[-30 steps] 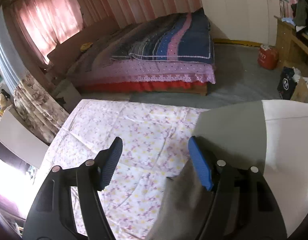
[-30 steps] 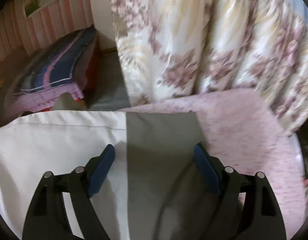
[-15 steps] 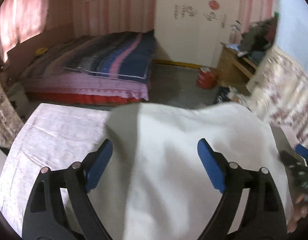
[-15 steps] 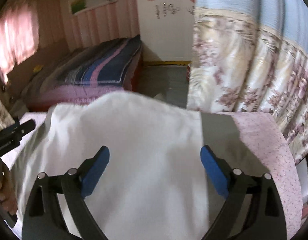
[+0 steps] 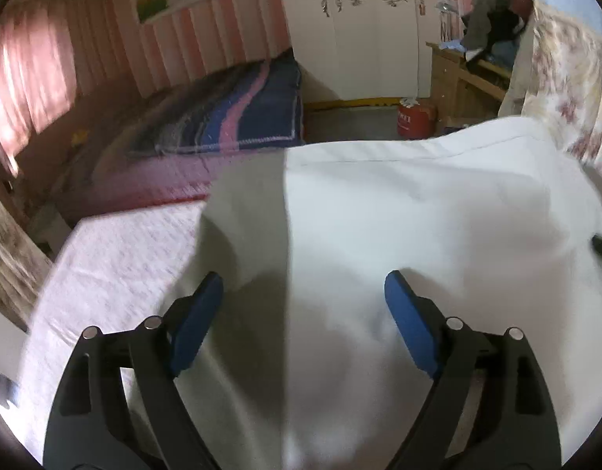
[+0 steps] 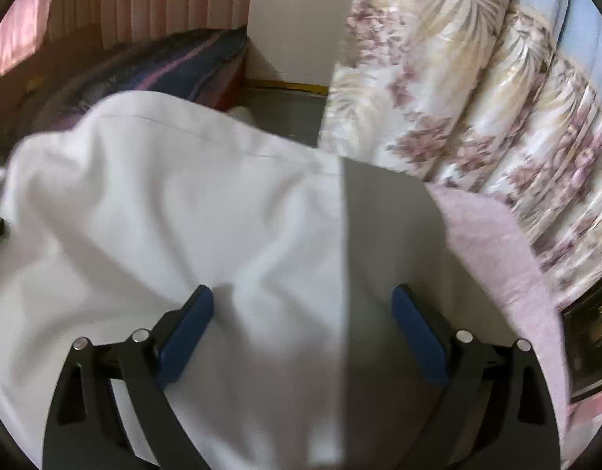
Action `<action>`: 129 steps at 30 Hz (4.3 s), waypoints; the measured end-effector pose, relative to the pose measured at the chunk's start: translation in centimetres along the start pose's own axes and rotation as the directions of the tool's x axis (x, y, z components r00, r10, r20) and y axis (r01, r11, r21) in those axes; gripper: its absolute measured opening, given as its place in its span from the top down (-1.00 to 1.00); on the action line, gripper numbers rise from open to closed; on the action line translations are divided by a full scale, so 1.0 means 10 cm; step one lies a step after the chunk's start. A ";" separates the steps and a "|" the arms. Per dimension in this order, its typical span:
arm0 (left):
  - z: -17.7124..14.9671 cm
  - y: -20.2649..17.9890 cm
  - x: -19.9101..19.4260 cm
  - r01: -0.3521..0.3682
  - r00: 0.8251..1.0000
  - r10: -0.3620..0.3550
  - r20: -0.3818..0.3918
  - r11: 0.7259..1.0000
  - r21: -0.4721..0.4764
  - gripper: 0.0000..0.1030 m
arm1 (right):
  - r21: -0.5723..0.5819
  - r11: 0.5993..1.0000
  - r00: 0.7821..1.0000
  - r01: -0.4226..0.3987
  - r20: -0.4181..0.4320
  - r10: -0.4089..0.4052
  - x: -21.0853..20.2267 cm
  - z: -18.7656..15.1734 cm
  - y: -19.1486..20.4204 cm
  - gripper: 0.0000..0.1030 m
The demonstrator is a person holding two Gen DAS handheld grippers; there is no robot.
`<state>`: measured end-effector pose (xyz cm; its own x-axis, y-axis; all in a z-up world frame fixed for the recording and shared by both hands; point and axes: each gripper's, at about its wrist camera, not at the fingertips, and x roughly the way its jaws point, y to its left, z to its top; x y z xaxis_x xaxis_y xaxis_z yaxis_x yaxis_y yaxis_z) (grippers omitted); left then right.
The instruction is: Fold large clothes
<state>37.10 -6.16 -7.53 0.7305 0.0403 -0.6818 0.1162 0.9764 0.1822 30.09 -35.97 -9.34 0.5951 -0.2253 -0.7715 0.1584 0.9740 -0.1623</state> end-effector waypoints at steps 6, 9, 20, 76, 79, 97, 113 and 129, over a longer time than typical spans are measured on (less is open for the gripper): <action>0.02 0.27 0.09 0.014 0.999 -0.016 -0.039 0.998 -0.058 -0.62 | -0.016 0.999 0.999 0.032 -0.012 -0.032 0.04 -0.01 -0.22 -0.81; 0.01 0.32 0.08 -0.009 0.999 0.007 -0.039 0.998 -0.064 -0.62 | -0.002 0.995 0.995 0.097 -0.010 -0.097 -0.01 -0.03 -0.33 -0.81; -0.23 0.34 -0.89 0.090 0.996 -0.089 0.025 0.994 -0.058 -0.71 | 0.118 0.988 0.984 -0.098 0.158 0.079 -1.17 -0.55 -1.16 -0.83; -0.53 -0.96 -0.83 0.168 0.984 -0.172 -0.057 0.984 -0.066 -0.94 | 0.120 0.952 0.950 -0.282 -0.105 0.295 -0.35 -0.86 -0.73 -0.36; -0.56 -0.98 -0.77 0.160 0.984 -0.164 -0.066 0.985 -0.059 -0.94 | 0.074 0.960 0.956 -0.268 -0.098 0.275 -0.41 -0.84 -0.65 -0.09; -0.58 -0.92 -0.66 0.194 0.973 -0.202 -0.114 0.978 -0.078 -0.94 | 0.106 0.882 0.886 -0.460 0.118 0.448 -1.40 -0.38 -0.61 0.78; -0.53 1.16 -1.72 0.234 0.971 -0.203 0.127 0.921 -0.313 -0.94 | -0.043 0.870 0.860 -0.491 0.133 0.492 -1.94 0.17 1.50 0.72; -1.17 2.06 -1.70 0.125 0.992 -0.123 0.030 0.905 -0.407 -0.94 | -0.222 0.966 0.989 -0.131 0.032 0.141 -1.45 -0.35 3.05 -0.52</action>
<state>19.23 15.73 -0.48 0.7302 -0.0868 -0.6777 -0.0778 0.9749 -0.2088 23.56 -2.89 -5.27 0.6362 -0.0861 -0.7667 -0.0997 0.9762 -0.1924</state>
